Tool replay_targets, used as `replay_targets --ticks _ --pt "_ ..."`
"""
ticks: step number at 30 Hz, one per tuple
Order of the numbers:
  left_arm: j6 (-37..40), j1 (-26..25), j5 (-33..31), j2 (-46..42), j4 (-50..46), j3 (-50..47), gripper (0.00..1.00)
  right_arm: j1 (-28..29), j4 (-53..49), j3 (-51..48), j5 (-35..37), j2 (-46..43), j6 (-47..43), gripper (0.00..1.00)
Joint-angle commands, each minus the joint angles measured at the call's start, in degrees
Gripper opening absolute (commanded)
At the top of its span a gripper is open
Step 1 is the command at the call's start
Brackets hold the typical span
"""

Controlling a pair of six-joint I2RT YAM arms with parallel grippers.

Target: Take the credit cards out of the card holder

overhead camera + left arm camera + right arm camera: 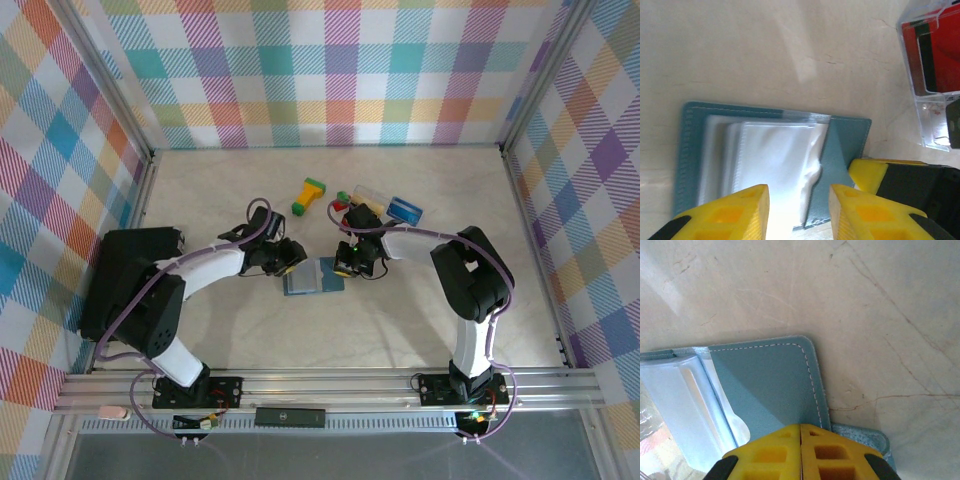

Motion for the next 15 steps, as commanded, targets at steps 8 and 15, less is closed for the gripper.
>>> replay_targets --ticks 8,15 --pt "2.99 -0.38 -1.07 0.33 -2.8 -1.09 0.37 -0.27 -1.74 -0.52 3.19 3.54 -0.59 0.08" --pt "2.37 -0.84 -2.23 2.24 -2.22 -1.22 0.32 -0.27 -1.46 -0.52 2.66 3.82 -0.5 0.08"
